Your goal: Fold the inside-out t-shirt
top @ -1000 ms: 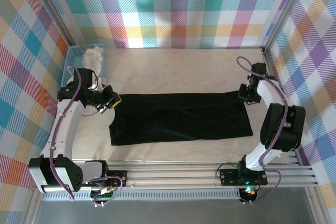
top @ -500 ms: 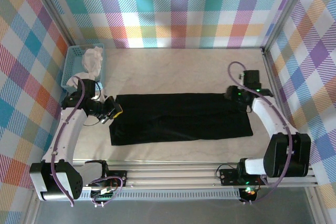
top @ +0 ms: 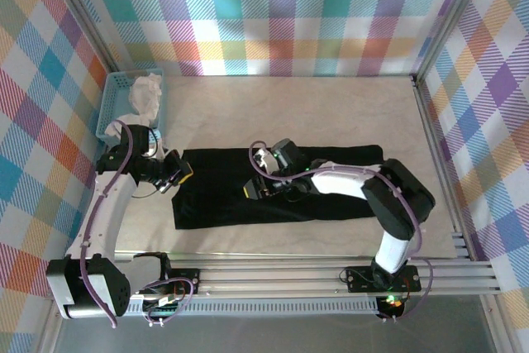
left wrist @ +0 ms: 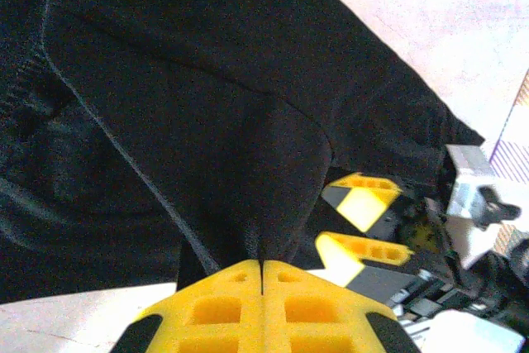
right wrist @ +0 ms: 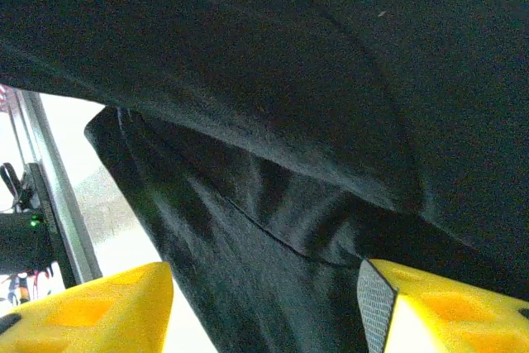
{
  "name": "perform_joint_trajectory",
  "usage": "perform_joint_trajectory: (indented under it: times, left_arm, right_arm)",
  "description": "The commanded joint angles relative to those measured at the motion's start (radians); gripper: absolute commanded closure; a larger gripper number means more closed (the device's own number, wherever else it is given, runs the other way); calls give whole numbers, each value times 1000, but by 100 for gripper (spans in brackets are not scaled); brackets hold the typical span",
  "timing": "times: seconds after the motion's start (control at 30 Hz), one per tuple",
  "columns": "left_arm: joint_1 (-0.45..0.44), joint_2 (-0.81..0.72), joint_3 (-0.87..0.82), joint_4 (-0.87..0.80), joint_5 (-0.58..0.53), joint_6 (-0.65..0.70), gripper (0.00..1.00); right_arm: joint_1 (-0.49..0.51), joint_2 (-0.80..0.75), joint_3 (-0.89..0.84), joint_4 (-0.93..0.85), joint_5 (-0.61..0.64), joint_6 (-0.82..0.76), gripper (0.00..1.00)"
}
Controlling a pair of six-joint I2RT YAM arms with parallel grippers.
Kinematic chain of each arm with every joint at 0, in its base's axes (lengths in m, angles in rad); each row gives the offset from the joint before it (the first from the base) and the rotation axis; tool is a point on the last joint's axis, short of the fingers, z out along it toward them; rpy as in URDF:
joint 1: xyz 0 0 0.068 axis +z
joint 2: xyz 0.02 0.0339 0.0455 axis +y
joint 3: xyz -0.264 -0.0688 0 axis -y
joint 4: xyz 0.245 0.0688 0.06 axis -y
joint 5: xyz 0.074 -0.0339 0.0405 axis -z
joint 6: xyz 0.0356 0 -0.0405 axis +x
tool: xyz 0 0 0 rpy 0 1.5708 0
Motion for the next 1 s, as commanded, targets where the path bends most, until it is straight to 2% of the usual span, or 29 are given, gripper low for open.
perform_joint_trajectory:
  times: [0.0,0.3,0.47,0.57,0.73,0.97]
  left_arm:
    - [21,-20,-13,24,39,-21,100]
    - [21,-22,2,69,105,-74,100]
    - [21,-25,-2,79,109,-86,100]
    - [21,-21,-11,93,105,-96,100]
    - [20,-14,-16,104,109,-102,100]
    - [20,-20,-20,100,101,-99,100]
  right_arm:
    - [32,43,43,160,-47,96,36]
    - [75,127,74,236,34,156,23]
    - [81,130,90,237,41,123,21]
    - [126,87,84,164,93,-7,25]
    - [244,68,120,26,318,-287,34]
    - [302,147,206,23,502,-383,38]
